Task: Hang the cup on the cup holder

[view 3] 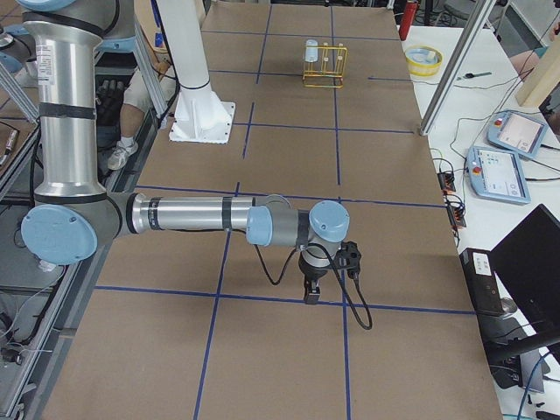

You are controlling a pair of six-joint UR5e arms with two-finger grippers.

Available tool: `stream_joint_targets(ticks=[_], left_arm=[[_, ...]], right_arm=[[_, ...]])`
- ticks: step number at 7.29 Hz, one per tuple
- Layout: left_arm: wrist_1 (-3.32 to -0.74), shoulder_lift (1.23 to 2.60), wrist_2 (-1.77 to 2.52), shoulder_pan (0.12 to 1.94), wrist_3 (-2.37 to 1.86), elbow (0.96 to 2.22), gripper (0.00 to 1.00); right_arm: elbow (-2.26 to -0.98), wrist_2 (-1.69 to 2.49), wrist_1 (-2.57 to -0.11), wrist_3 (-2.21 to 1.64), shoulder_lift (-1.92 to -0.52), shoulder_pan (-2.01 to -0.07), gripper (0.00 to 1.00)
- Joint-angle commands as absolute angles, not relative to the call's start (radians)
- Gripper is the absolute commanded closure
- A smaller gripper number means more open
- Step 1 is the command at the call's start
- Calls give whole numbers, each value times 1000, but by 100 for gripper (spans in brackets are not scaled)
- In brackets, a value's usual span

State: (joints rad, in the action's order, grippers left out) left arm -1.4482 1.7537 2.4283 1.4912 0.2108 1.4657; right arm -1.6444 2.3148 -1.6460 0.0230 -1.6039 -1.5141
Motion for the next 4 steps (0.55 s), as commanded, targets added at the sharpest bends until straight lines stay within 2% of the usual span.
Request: stream_joint_targets(ticks=[1, 4], left_arm=[[-1450, 1708, 2471, 1514, 261, 1463, 0], [-1447, 1706, 2459, 1566, 136, 1470, 0]], right_arm=[[-1644, 2315, -1646, 23, -1605, -1514, 0], [-1644, 2315, -1646, 23, -1605, -1514, 0]])
